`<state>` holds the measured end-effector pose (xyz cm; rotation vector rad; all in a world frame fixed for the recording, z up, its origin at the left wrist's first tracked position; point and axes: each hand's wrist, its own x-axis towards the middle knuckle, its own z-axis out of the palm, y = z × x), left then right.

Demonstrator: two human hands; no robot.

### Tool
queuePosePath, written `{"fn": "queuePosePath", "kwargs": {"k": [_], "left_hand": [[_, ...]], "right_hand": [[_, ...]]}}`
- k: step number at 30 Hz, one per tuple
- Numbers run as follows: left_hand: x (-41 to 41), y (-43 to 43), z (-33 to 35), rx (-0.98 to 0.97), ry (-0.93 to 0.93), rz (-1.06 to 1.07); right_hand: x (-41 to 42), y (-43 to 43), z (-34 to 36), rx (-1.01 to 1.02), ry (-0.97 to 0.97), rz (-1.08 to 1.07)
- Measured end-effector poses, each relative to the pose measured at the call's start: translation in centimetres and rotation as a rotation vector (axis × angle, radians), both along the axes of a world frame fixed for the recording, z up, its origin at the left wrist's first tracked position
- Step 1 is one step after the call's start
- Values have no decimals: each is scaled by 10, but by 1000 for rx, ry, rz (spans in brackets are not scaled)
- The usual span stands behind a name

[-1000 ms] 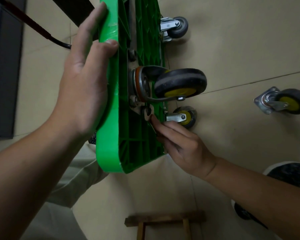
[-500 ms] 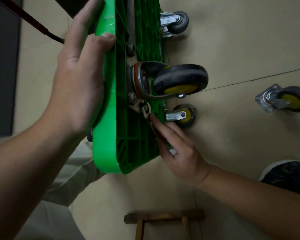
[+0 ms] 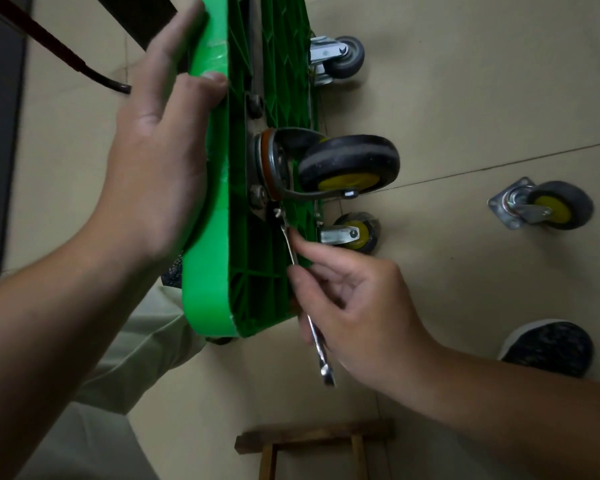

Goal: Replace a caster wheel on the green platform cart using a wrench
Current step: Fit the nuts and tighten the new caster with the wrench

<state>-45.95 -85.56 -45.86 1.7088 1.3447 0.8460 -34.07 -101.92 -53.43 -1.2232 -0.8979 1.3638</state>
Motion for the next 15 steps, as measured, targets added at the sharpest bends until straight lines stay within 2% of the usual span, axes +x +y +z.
{"fn": "queuePosePath", "kwargs": {"k": [5,8,12,15], "left_hand": [[1,-10,15,-26,24,-25],[-1,-12,17,-45,49,-49],[-3,-9,13,-13,68,-79],[-4,-9,13,-23,50,-76]], "right_hand": [[10,28,52,-328,332,-57],[18,45,67,-415,444,-13],[20,45,79,-497,445,-17],[29,27,77,-433,335,-24]]}}
